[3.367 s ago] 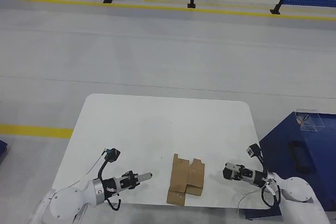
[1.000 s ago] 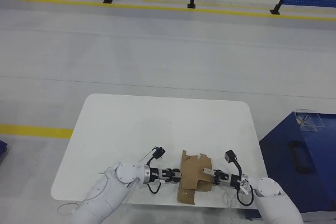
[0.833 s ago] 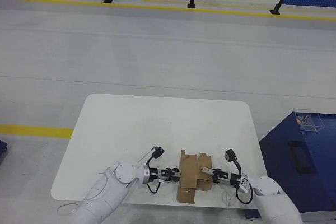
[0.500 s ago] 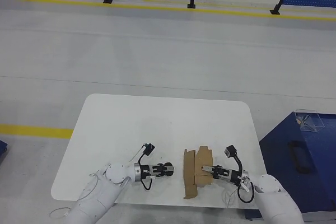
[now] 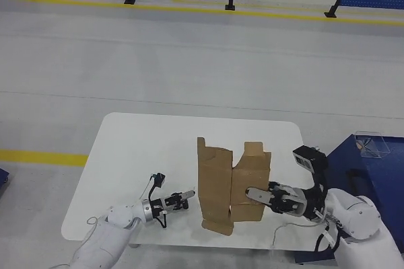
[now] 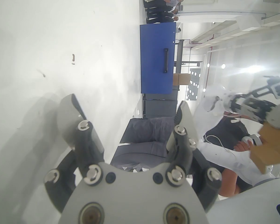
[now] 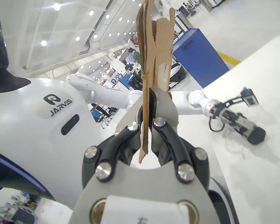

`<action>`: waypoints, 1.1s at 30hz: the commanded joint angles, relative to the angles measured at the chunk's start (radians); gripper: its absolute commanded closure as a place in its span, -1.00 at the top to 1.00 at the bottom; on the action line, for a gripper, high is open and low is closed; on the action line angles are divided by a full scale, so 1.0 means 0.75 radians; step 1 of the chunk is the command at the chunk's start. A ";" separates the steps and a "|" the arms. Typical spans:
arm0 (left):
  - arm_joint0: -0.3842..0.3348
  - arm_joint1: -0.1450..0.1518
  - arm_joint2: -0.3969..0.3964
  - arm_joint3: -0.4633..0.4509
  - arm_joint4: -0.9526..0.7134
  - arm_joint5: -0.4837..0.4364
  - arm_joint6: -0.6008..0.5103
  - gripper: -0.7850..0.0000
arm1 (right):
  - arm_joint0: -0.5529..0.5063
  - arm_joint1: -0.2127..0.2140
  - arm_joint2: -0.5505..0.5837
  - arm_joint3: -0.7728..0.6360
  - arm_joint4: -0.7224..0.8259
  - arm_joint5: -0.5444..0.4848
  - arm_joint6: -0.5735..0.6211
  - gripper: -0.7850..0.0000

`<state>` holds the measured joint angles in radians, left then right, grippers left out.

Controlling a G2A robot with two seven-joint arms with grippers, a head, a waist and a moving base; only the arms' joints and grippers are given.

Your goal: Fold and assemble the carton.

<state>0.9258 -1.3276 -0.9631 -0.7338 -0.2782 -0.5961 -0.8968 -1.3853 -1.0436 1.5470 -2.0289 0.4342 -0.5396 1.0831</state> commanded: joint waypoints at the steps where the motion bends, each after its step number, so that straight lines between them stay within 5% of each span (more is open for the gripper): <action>1: 0.000 0.000 0.000 0.000 0.000 0.000 0.000 1.00 | -0.002 -0.002 -0.011 -0.134 -0.042 0.021 -0.056 -1.00; 15: 0.000 0.000 0.000 0.000 0.000 0.000 0.000 1.00 | -0.016 -0.005 -0.054 -0.178 -0.032 0.099 -0.117 -1.00; 19: 0.000 0.000 0.000 0.000 0.000 0.000 0.000 1.00 | 0.021 -0.013 -0.186 0.010 0.646 0.374 0.029 -1.00; 24: 0.000 0.000 0.000 0.000 0.000 0.000 0.000 1.00 | 0.190 -0.054 -0.426 0.271 1.529 0.998 0.207 -1.00; 33: 0.000 0.000 0.000 0.000 0.000 0.000 0.000 1.00 | 0.339 -0.167 -0.918 0.518 2.632 1.742 -0.171 -1.00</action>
<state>0.9257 -1.3276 -0.9631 -0.7338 -0.2783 -0.5961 -0.8968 -1.1347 -1.1597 0.9045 -1.6539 2.2194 0.7011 1.0145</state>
